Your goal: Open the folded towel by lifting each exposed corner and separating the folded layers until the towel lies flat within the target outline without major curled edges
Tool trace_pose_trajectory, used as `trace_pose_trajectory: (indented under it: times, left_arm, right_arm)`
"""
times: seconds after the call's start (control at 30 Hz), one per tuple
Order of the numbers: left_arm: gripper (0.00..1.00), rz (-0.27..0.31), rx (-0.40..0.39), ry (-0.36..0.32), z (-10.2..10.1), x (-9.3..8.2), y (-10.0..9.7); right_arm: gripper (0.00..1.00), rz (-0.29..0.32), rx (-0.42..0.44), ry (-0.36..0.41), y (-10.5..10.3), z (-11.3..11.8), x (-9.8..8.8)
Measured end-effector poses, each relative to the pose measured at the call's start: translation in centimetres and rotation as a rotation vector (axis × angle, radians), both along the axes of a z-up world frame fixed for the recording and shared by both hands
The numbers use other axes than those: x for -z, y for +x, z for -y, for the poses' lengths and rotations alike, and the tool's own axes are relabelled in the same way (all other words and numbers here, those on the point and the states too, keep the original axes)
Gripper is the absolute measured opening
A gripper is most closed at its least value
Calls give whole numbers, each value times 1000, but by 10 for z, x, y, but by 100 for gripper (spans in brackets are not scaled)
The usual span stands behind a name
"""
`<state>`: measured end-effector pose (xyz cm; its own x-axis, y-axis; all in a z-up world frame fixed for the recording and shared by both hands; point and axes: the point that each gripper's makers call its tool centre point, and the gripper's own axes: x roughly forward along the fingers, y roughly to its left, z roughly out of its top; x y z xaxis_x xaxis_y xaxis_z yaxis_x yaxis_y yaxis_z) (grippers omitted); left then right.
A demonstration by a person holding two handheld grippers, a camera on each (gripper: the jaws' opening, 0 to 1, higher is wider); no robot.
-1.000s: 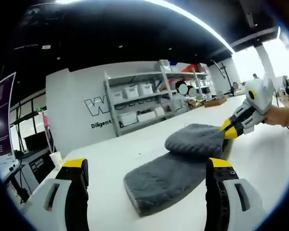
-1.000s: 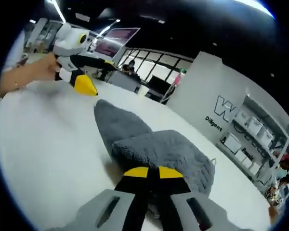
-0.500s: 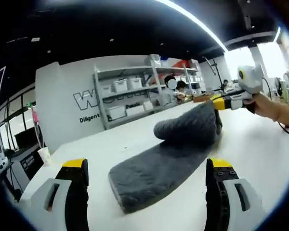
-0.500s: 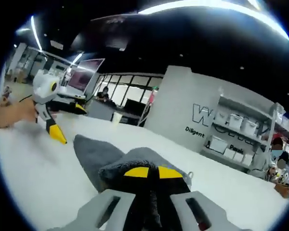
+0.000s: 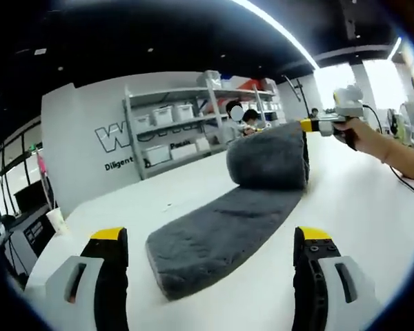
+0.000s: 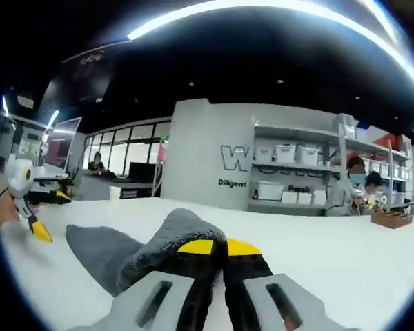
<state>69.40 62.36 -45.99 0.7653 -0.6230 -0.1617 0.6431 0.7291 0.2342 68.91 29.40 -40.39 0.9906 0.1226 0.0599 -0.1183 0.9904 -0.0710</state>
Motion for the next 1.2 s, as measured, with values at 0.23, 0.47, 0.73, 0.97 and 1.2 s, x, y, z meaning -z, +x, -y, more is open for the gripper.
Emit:
trace_pose_trajectory:
  times: [0.23,0.47,0.73,0.97,1.2]
  left_arm:
    - [97,0,-5,-24,-4,-4,-1]
    - [97,-16,-8,-21,-4,0,-2]
    - [96,-31,-6,-25,-3,3,-2]
    - [95,-31,-8,-23,-4,3,-2]
    - [94,-32,-7,-26,-4,3,-3]
  right_arm:
    - [0,-71,88,89,0,27,18]
    - [0,-148,173,197,-3,55,42]
    - [0,-269,237,223,-9,67,77]
    - [0,-399,264,169,-10,71,107]
    - [0,-455,270,165,-5,78,124]
